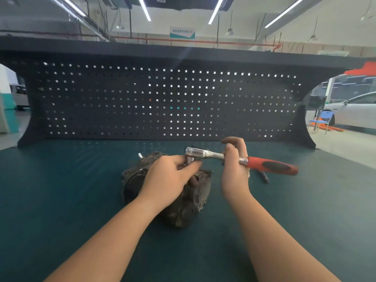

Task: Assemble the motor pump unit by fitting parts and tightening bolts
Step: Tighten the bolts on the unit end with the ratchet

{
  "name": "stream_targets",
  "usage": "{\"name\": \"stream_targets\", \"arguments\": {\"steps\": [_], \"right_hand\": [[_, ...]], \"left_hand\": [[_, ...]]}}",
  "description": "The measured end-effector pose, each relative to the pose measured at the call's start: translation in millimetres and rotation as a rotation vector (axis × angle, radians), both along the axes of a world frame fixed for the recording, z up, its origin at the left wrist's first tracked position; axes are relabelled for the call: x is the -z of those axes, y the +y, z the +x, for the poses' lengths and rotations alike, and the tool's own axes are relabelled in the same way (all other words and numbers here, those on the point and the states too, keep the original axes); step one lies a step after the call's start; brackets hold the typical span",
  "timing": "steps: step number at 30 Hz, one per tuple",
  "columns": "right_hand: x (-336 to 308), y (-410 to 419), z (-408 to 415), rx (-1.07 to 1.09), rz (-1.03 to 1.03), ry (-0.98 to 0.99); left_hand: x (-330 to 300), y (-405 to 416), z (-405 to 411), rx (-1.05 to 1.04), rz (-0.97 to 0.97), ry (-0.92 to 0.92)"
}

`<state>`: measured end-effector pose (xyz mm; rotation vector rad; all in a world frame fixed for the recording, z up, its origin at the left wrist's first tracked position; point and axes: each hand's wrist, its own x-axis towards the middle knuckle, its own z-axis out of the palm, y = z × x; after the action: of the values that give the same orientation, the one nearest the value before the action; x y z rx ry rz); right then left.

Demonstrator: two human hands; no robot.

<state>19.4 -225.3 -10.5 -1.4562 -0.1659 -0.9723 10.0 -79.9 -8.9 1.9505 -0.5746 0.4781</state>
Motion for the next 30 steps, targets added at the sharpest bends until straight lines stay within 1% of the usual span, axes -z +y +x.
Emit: {"name": "stream_targets", "arguments": {"steps": [1,2,3,6,9,10,12,15,16,19,20,21,23,24,25,26,27,30], "right_hand": [[0.3,0.6,2.0,-0.046,0.045,0.096],[-0.3,2.5,2.1,-0.074,0.078,0.123],[-2.3,5.7,0.3,-0.07,0.102,0.085],[-11.8,18.2,-10.7,0.012,0.144,-0.184],[-18.8,37.7,-18.2,0.106,0.078,-0.388],[-21.6,46.0,-20.1,0.123,0.067,-0.402],[-26.1,60.1,-23.1,0.11,0.045,-0.356],[-20.5,55.8,-25.6,0.244,-0.191,-0.359],[-16.5,49.0,-23.2,0.243,-0.218,-0.36],[-4.2,21.1,-11.7,0.101,-0.138,-0.369],[-1.9,13.3,-7.8,0.058,-0.114,-0.337],[-0.2,6.9,-3.6,0.021,-0.073,-0.258],[1.3,-0.4,4.0,-0.055,0.043,0.023],[0.9,-0.2,5.9,-0.135,0.104,0.166],[1.4,0.9,7.7,-0.205,0.16,0.251],[1.6,3.4,7.4,-0.217,0.171,0.271],[0.7,7.1,5.4,-0.179,0.167,0.218],[-10.1,14.6,-6.2,0.021,0.122,-0.175]], "left_hand": [[0.9,-0.3,-0.2,-0.013,0.007,0.001],[1.6,-0.9,-0.9,-0.03,0.011,0.003],[2.5,-1.2,-1.0,-0.045,0.002,0.008],[6.1,-3.3,0.1,-0.07,-0.087,0.031],[7.2,-4.2,-0.7,-0.09,-0.119,-0.007],[5.8,-4.7,-1.6,-0.092,-0.12,-0.012],[3.4,-4.1,-2.6,-0.102,-0.095,-0.011],[1.7,-2.8,-3.0,-0.082,-0.053,-0.015],[1.2,-3.1,-2.8,-0.056,-0.065,0.001],[1.5,-2.8,-1.0,-0.014,-0.068,-0.002],[2.0,-2.4,-0.4,-0.011,-0.06,-0.004],[1.7,-2.1,-0.5,-0.011,-0.052,-0.003],[2.2,-1.3,0.1,-0.019,-0.045,0.004],[2.2,-1.4,0.2,-0.025,-0.043,0.009],[2.4,-1.3,0.2,-0.033,-0.037,0.015],[2.5,-1.4,-0.2,-0.041,-0.033,0.019],[3.0,-1.7,-0.4,-0.052,-0.028,0.017],[5.2,-3.8,-1.7,-0.082,-0.058,-0.006]]}}
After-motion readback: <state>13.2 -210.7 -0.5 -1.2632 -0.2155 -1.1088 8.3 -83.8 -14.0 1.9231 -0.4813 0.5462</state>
